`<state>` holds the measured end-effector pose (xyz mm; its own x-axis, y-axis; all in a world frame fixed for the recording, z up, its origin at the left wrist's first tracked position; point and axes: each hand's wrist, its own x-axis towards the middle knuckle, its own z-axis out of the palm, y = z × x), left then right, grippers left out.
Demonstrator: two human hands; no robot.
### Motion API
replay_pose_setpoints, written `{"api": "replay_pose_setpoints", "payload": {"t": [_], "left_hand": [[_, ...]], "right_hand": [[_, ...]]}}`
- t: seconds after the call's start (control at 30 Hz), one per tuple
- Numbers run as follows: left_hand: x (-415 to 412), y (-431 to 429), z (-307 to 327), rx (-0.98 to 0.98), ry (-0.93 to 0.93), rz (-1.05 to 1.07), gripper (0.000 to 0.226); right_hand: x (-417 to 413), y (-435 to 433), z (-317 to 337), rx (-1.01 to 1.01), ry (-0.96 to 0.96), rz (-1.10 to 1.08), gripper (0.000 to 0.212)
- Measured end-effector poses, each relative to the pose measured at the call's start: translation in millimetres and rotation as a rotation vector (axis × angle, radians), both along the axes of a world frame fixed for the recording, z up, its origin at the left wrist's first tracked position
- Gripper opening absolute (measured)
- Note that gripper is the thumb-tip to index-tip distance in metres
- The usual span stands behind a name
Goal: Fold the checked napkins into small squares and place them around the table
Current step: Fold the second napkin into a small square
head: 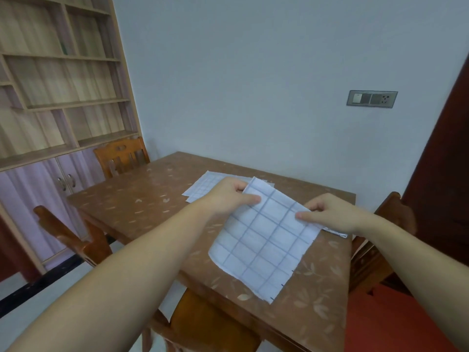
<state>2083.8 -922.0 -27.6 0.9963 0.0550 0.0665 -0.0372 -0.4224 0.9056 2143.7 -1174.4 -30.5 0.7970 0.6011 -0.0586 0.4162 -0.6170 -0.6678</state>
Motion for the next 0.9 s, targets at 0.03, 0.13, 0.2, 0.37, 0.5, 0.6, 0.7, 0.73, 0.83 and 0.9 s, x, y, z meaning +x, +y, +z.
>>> {"api": "replay_pose_setpoints", "payload": {"t": [0.03,0.13,0.2,0.37,0.5,0.6,0.7,0.73,0.83,0.9], "left_hand": [[-0.8,2.6,0.2,-0.006,0.003,0.011,0.011],[-1.4,5.0,0.7,-0.058,-0.006,0.011,0.011],[-0.3,4.0,1.7,-0.047,-0.016,0.012,0.008],[-2.6,5.9,5.1,-0.06,-0.026,0.027,0.005],[-3.9,12.9,1.8,-0.09,-0.015,0.05,0.008],[-3.1,15.5,-2.2,-0.123,-0.003,0.094,0.019],[-3.7,15.4,-4.0,-0.152,-0.013,0.106,0.018],[-4.2,15.0,-4.1,-0.164,-0.014,0.11,0.017],[-5.4,13.6,-3.7,-0.208,-0.021,0.112,0.014],[-6.9,13.4,-2.4,-0.283,-0.018,0.105,0.009]], "right_hand": [[1.6,-2.5,-1.7,0.024,0.01,-0.005,0.031],[1.6,-3.1,0.7,0.063,0.013,-0.031,0.016],[1.1,0.1,3.1,0.084,-0.011,-0.049,0.013],[4.5,2.8,9.1,0.133,-0.031,-0.113,0.002],[6.2,1.1,8.4,0.14,-0.025,-0.109,0.006],[7.7,0.9,8.3,0.134,-0.025,-0.08,0.016],[8.2,1.4,9.6,0.126,-0.032,-0.06,0.02],[9.0,0.9,9.8,0.149,-0.023,-0.062,0.019],[11.1,-1.0,10.8,0.184,-0.012,-0.068,0.016],[12.2,-2.1,11.8,0.176,-0.012,-0.052,0.018]]}}
